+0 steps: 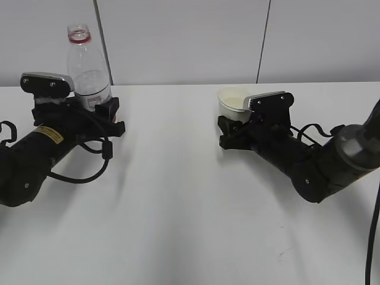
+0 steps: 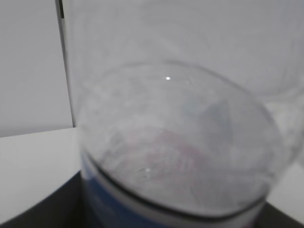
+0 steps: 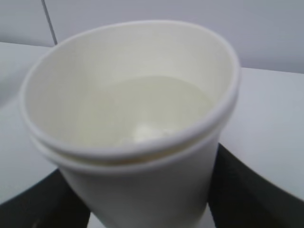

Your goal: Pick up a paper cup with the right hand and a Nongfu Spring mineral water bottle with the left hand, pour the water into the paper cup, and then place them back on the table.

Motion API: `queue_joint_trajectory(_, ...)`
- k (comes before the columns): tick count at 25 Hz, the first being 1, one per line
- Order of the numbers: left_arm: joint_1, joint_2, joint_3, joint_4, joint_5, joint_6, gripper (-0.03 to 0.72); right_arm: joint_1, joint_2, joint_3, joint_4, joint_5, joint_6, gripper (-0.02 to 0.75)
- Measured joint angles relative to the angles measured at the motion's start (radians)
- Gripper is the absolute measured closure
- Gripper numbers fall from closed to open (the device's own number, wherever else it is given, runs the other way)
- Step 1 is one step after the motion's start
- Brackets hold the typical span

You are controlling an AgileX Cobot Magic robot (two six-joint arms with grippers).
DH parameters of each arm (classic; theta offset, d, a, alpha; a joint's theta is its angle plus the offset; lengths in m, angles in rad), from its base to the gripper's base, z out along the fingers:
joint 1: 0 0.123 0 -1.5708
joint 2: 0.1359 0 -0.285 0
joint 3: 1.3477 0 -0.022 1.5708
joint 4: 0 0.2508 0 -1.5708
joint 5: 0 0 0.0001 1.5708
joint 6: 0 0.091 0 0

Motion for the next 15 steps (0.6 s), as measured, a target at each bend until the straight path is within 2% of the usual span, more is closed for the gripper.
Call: queue_joint_trajectory(15, 0.000, 0.044, 0.000, 0.001, -0.001, 0.000, 0.291, 0.000, 0.057, -0.066, 0.050, 0.070, -0.011, 0.245)
